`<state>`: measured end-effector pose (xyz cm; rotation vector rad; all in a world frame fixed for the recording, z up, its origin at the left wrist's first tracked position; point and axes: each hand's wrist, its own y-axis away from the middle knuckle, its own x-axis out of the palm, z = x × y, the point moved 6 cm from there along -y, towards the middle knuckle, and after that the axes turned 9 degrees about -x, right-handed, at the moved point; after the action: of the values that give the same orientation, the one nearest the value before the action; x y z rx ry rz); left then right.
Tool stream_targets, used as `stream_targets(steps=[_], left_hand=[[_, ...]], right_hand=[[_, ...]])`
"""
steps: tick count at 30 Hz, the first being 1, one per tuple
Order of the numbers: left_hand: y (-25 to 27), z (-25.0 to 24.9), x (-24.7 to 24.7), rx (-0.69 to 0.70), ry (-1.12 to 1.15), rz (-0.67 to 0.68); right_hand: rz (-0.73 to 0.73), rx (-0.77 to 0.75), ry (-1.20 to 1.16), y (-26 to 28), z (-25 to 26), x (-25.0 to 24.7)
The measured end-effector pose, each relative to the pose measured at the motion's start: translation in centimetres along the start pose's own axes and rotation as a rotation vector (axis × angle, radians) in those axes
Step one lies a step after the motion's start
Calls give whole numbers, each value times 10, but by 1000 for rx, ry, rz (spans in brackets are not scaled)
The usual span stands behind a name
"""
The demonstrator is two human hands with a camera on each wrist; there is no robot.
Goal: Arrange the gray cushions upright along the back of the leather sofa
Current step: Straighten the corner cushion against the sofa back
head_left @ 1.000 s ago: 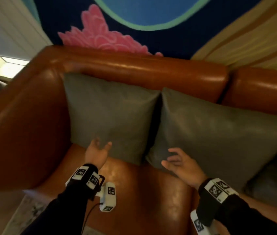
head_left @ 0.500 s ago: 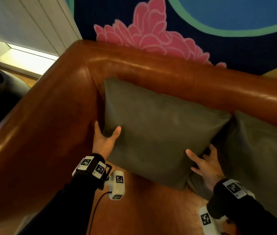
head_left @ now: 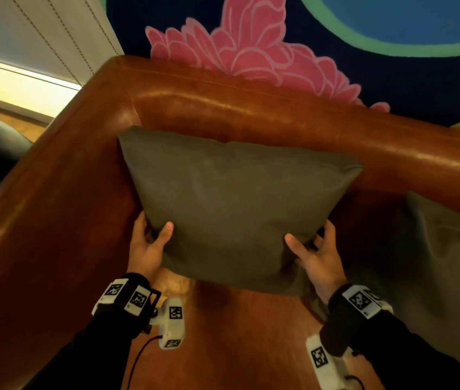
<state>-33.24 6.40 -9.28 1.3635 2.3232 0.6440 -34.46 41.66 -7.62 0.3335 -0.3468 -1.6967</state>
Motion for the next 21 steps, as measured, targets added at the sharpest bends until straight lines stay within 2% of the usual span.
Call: stream_targets(steps=[5,10,12,14,16,17,19,21], left_hand=[[-7,7,9,4,9,38],[-4,10,15,24,-79,87],[3,9,14,49,-130,-1],[12,18,3,34,-169,-184],[35,35,-2,-95,-190,-360],[47,50,-3,-155,-234,-404],[84,70,22,-204,-396,-336],[113,97,64,-191,-593,-114]], right_hand=[[-6,36,68,-3,-9,-10],[22,38,149,-4,-11,-23],[19,60,149,6,-8,-36],[30,104,152,21,-12,-58],[79,176,142,45,-23,-87],[105,219,140,59,-29,-104],[119,289,197,85,-51,-152],[126,349,290,109,-67,-208]])
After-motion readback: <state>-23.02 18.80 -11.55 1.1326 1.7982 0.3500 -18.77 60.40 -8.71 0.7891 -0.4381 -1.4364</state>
